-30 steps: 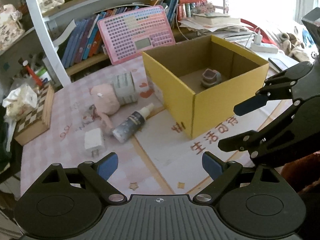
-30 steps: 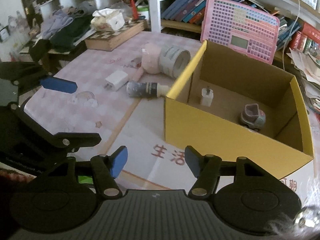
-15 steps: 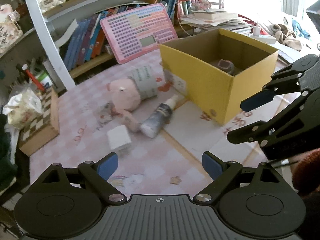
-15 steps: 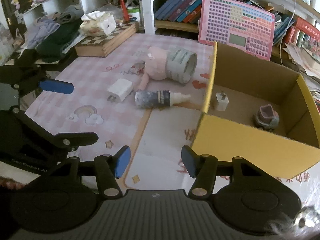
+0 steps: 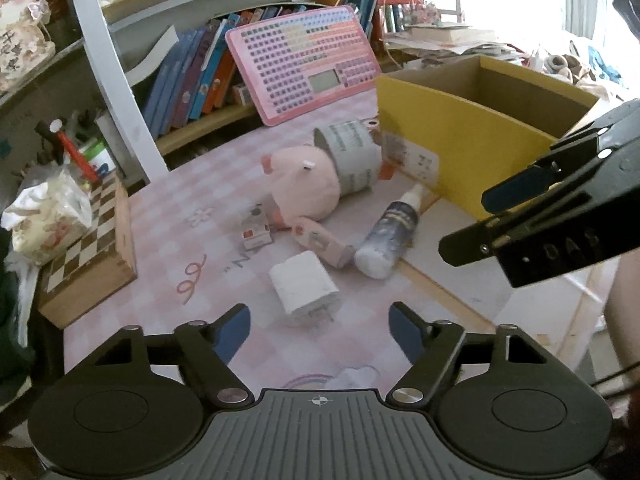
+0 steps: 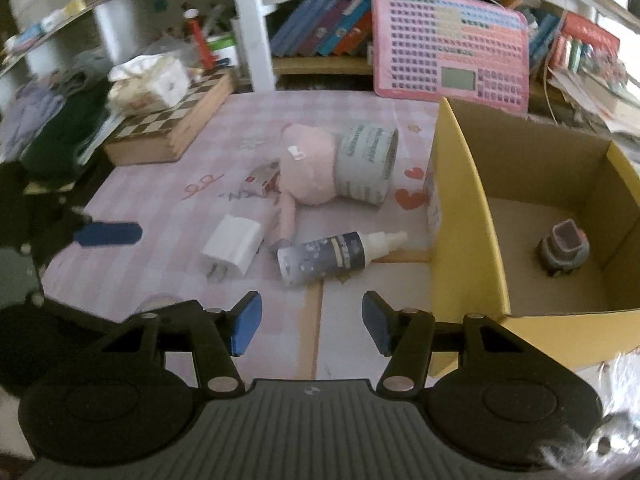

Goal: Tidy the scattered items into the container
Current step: 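Move the right tool to the spray bottle while the left tool approaches the white charger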

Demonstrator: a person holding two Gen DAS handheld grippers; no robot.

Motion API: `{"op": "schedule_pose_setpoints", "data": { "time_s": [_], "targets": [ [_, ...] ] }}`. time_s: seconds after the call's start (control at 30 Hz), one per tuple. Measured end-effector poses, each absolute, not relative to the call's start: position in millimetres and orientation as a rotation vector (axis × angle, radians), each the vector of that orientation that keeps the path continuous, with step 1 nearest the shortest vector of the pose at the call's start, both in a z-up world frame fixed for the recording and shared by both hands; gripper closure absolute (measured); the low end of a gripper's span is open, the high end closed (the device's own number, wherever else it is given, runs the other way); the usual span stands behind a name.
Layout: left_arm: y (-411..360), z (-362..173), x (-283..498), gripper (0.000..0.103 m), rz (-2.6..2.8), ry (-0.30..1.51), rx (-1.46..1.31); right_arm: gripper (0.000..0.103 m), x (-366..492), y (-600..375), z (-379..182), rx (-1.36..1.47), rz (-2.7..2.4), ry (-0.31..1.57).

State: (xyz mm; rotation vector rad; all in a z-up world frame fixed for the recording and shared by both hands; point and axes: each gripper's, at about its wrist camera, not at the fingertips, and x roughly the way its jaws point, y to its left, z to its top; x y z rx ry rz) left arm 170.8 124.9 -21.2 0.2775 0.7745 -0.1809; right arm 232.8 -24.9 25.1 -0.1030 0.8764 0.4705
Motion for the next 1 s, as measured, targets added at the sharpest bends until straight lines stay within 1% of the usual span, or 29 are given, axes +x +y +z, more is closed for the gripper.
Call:
{"op": "schedule_pose_setpoints", "data": {
  "time_s": [0.17,0.4,0.6,0.87,1.0],
  "targets": [
    [127,-32,184,0.033,-0.195,0.768,0.284,0.049,260,-12,10,-0.019,0.385,0.929],
    [126,-45,203,0.033,-0.219,0.783,0.298,0.049,292,-6,-7,0.101,0.234,1.023],
    [131,-54,222,0.033,-0.191,0.8,0.257,0.049,313,2,-13,0.132,0.119,1.008],
    [136,-65,237,0.033,-0.181,0.827,0.226,0.048,334,9,-27,0.133,0.058,1.059],
    [144,-71,241,0.037,-0.193,0.842,0.194,0.048,338,11,-33,0.112,0.071,1.065]
  ]
}}
